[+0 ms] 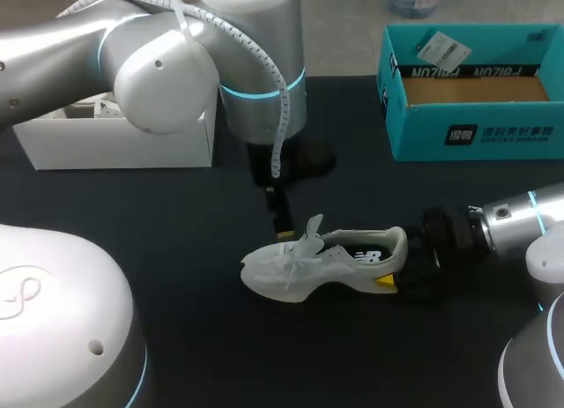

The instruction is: Take the shoe out of the shoebox, open the shoe tongue, remove and reinsert the insole, then place the shoe into the shoebox

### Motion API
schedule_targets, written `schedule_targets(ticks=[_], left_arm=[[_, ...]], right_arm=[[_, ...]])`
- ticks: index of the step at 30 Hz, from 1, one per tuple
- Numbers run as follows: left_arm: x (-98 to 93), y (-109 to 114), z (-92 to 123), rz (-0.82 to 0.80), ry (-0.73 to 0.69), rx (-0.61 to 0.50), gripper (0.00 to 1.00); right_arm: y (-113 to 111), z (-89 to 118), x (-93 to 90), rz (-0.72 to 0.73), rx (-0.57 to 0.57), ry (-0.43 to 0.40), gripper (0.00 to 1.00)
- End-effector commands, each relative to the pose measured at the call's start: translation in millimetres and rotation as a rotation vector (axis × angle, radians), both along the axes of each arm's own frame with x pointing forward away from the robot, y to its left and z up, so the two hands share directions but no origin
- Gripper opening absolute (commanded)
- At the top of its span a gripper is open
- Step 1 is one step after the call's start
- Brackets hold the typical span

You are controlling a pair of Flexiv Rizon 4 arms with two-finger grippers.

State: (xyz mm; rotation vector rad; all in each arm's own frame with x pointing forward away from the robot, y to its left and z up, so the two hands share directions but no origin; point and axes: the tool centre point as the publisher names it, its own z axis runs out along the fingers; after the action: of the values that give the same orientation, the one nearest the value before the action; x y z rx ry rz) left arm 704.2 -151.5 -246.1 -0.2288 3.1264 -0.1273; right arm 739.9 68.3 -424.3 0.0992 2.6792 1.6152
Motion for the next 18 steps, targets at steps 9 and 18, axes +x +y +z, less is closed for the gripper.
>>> schedule_targets(ticks=[9,18], left_arm=[[-24.6,-54,8,-0.044,-0.04,-0.029,0.0],[-23.9,-94,-6,-0.051,-0.022,-0.044,0.0]], right_arm=[[0,-5,1.3,-0.001,-0.002,-0.001,0.0],[0,-5,1.3,-0.001,-0.002,-0.001,0.0]])
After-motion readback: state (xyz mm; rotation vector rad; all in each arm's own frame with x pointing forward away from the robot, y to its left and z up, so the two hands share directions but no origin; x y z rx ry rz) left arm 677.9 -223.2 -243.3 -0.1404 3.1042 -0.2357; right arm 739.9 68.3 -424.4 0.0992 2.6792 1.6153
